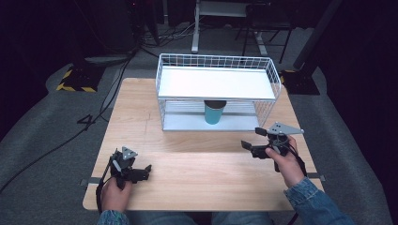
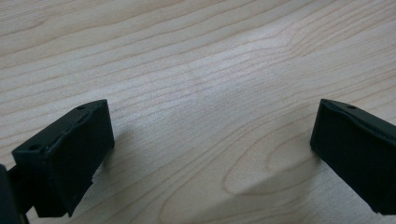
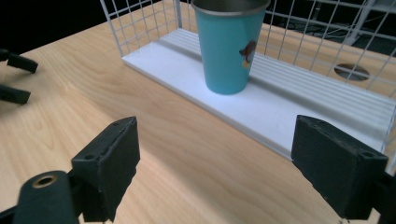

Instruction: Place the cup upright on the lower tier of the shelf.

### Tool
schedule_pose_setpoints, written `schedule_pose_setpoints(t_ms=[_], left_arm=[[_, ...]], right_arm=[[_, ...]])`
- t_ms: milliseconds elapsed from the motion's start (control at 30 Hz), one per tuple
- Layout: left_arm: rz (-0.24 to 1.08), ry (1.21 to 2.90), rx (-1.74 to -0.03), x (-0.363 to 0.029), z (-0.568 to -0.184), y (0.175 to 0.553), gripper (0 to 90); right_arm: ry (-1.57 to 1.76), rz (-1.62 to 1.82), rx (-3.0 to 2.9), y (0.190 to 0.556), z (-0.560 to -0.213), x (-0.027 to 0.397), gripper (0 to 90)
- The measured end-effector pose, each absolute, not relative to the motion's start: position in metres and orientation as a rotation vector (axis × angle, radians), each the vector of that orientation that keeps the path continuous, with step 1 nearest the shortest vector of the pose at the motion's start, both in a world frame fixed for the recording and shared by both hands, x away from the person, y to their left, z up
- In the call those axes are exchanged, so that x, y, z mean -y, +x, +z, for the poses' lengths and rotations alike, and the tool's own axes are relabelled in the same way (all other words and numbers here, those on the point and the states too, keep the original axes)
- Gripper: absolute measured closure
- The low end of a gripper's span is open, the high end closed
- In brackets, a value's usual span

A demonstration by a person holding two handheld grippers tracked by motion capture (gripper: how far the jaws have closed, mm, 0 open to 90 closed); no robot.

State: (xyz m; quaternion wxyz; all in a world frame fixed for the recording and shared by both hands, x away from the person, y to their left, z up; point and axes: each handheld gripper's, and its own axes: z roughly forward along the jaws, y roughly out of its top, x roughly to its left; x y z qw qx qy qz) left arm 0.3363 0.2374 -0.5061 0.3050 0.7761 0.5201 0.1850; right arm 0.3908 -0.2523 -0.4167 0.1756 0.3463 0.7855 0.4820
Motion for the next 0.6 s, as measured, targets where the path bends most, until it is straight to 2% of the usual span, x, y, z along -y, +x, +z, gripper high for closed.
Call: schedule_pose_setpoints(t_ms=[600], left_arm=[[0.49, 2.055, -1.377, -0.237, -0.506, 0.336, 0.0]], right_arm=[[1.06, 1.286, -2.294, 0.356, -0.453, 0.288, 16.1]])
